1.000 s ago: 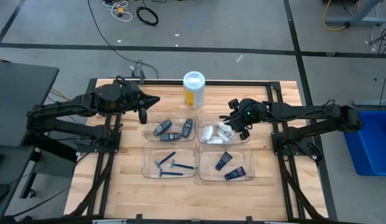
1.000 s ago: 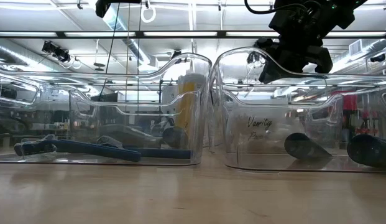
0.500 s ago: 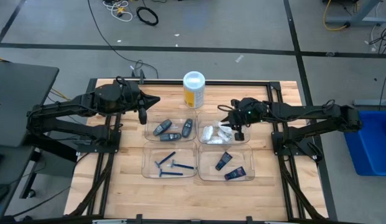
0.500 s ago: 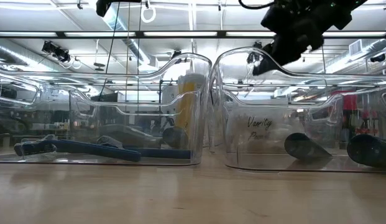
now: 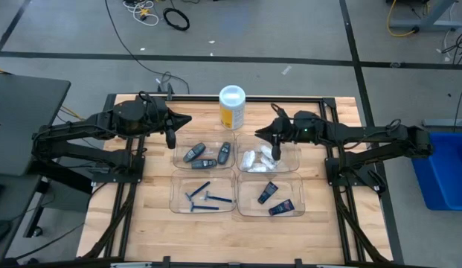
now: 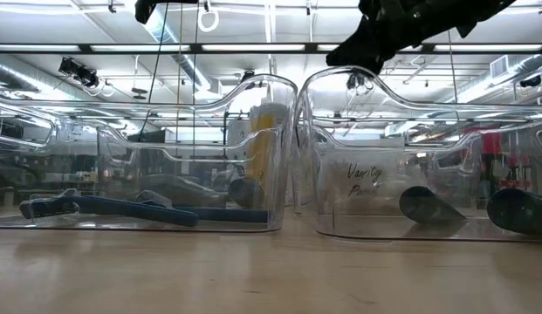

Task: Pick & Place Travel size toiletries
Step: Return to Home Position

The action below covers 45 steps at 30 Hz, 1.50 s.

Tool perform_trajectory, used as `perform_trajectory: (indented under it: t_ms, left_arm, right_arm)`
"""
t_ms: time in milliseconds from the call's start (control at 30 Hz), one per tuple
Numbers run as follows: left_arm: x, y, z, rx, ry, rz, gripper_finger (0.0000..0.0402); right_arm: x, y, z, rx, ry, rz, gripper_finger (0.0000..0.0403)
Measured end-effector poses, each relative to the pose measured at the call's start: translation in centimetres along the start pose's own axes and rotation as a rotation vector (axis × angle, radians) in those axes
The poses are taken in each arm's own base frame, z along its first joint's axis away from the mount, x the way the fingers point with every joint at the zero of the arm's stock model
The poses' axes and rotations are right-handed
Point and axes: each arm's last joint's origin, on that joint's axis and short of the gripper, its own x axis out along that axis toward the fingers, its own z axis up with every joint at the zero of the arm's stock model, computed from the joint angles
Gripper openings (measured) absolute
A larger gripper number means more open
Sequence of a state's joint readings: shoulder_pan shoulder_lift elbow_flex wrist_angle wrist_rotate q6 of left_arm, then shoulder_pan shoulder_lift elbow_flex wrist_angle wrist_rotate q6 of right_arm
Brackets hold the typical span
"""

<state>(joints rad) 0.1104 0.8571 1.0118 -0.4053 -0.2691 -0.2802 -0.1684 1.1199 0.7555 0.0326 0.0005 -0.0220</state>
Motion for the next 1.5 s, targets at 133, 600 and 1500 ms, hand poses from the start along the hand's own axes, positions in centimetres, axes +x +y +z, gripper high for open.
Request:
perform_trajectory:
  t_ms: [133,600,1500]
  left_arm:
    - [0.0,0.0,0.0,0.000,0.000,0.001,0.0022]
    - [0.0,0.0,0.0,0.000,0.001,0.000,0.0022]
    - [0.0,0.0,0.0,-0.001,-0.001,0.000,0.0022]
  right_arm:
    - [0.0,0.0,0.5,0.000,-0.048,-0.008,0.0030]
    - [-0.4,1.8,-3.8,-0.020,-0.044,0.125,0.0006]
    - [-8.4,2.1,-14.2,-0.051,-0.257,0.147,0.0006]
